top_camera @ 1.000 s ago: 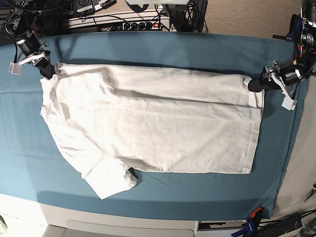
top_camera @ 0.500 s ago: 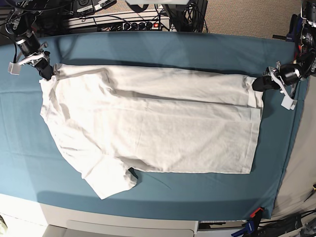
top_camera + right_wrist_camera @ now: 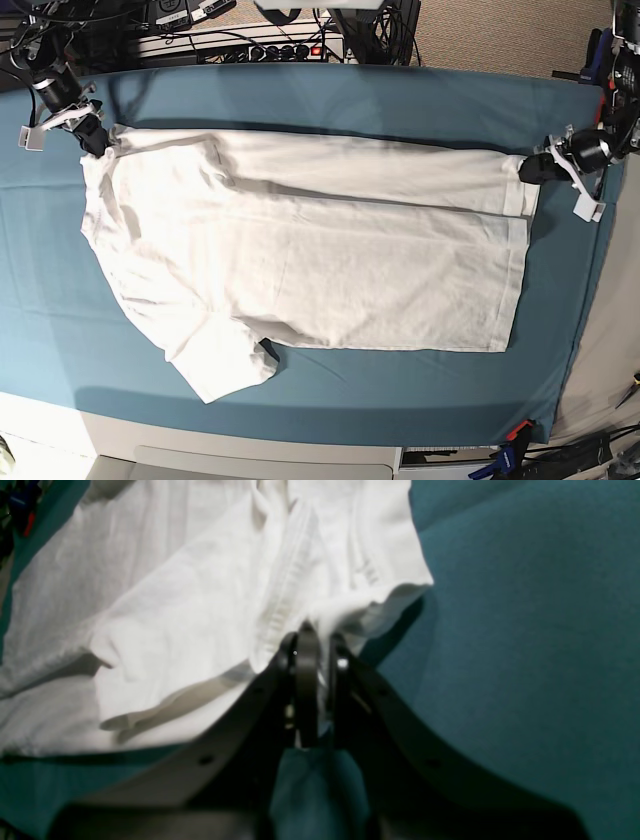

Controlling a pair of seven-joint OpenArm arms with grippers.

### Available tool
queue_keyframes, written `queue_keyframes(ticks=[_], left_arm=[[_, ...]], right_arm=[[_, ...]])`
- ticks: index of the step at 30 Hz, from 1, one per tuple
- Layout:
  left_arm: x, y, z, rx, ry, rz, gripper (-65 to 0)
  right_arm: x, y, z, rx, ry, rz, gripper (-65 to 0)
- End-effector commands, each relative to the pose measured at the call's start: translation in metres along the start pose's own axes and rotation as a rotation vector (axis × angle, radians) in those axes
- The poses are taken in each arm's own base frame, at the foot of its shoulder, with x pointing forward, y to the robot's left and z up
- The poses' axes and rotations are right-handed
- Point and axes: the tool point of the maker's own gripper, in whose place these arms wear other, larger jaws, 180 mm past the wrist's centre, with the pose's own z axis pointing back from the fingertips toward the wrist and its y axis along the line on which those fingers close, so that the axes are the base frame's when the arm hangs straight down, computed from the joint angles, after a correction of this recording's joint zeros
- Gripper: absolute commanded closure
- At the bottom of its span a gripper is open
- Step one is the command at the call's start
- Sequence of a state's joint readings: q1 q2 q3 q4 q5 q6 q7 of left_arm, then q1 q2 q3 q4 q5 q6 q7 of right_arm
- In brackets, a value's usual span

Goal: Fold the T-shirt properly
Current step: 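Pull the held folded edge taut with both grippers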

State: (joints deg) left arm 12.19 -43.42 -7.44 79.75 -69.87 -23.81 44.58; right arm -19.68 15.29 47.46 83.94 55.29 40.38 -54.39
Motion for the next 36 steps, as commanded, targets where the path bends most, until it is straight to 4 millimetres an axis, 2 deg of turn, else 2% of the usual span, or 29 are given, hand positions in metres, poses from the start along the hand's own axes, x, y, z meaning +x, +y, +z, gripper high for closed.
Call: queue_keyframes(ticks=[1, 6, 12, 22, 36], left_arm=[[0.015, 0.007, 0.01, 0.032, -0.022, -0.031, 0.0], [0.011, 0.01, 0.013, 0.036, -0.014, -0.022, 0.0], [-0.013, 0.015, 0.022, 0.036, 0.01, 0.039, 0.0], [-0.012, 0.031, 0.061, 0.055, -0.069, 0.127, 0.0], [-0.054, 0.021, 0.062, 0.01, 0.003, 0.196, 0.0]], right_arm=[[0.019, -0.006, 0.007, -0.019, -0.041, 0.035, 0.0], [0.014, -0.012, 0.014, -0.036, -0.015, 0.047, 0.0], [0.011, -0.013, 0.016, -0.039, -0.006, 0.046, 0.0], [-0.007, -0.02, 0.026, -0.059, 0.047, 0.039, 0.0], [-0.031, -0.027, 0.042, -0.081, 0.111, 0.021, 0.0]])
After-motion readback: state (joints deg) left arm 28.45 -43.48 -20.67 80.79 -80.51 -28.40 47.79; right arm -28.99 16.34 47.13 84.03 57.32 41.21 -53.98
